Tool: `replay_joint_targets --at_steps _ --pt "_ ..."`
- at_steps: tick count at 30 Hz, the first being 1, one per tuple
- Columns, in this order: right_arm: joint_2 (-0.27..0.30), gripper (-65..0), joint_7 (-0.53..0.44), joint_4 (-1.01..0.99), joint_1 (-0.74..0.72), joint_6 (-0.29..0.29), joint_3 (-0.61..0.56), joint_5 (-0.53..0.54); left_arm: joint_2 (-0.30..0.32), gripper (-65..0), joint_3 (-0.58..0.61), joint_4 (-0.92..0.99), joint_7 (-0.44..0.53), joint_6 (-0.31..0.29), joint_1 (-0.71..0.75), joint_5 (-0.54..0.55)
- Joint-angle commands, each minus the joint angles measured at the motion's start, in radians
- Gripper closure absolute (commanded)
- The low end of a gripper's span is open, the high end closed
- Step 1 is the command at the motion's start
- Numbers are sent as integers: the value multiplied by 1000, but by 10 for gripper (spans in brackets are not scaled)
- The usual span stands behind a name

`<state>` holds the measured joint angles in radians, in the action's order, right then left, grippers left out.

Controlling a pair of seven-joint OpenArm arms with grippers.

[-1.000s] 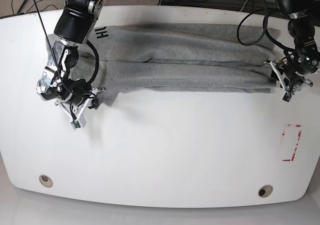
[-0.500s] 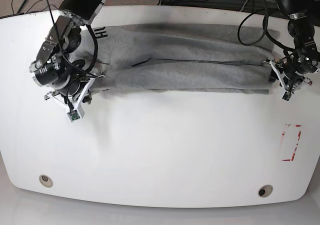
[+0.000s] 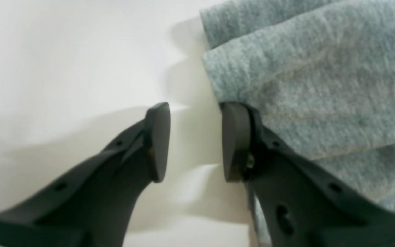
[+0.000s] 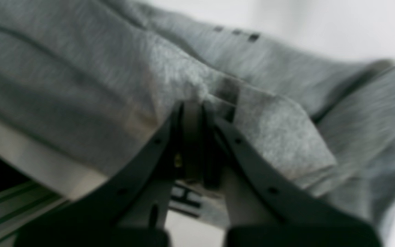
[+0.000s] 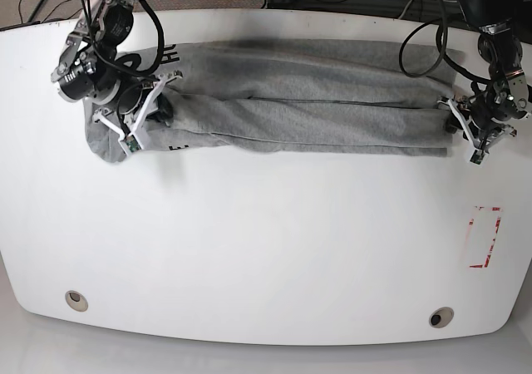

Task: Layout the t-shirt on the table in an organized manner, then fold the t-shirt properly
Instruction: 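Drag the bunched shirt end with the right gripper toward the collar edge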

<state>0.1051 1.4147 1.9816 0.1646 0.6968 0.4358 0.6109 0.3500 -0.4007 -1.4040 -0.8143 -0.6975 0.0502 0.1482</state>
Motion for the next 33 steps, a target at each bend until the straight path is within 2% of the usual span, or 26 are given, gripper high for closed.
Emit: replay_joint_targets --at_steps 1,10,12,14,20,22,28,33 --pt "28 0 -18 22 29 1 1 71 14 -239 -4 -5 -1 -1 -6 -6" --pt "48 -3 -18 22 122 1 1 185 14 -239 -4 -7 -1 -1 -6 -8" --pt "61 -22 -18 22 135 1 1 198 14 -239 -4 -8 -1 -1 -6 -8" --pt "75 -67 -18 22 151 1 1 214 14 -239 -4 -10 -1 -1 -6 -8" --pt "112 -290 -18 22 201 1 1 267 14 -239 -4 -13 -3 -1 -5 -8" --pt "132 -330 -18 22 217 1 1 294 14 -239 -4 -13 -3 -1 -5 -8" --pt "195 -319 -18 22 235 1 4 407 14 -239 -4 -14 -3 -1 -5 -8" --pt "219 -298 -18 20 217 1 110 501 14 -239 -4 -14 -4 -1 -6 -8"
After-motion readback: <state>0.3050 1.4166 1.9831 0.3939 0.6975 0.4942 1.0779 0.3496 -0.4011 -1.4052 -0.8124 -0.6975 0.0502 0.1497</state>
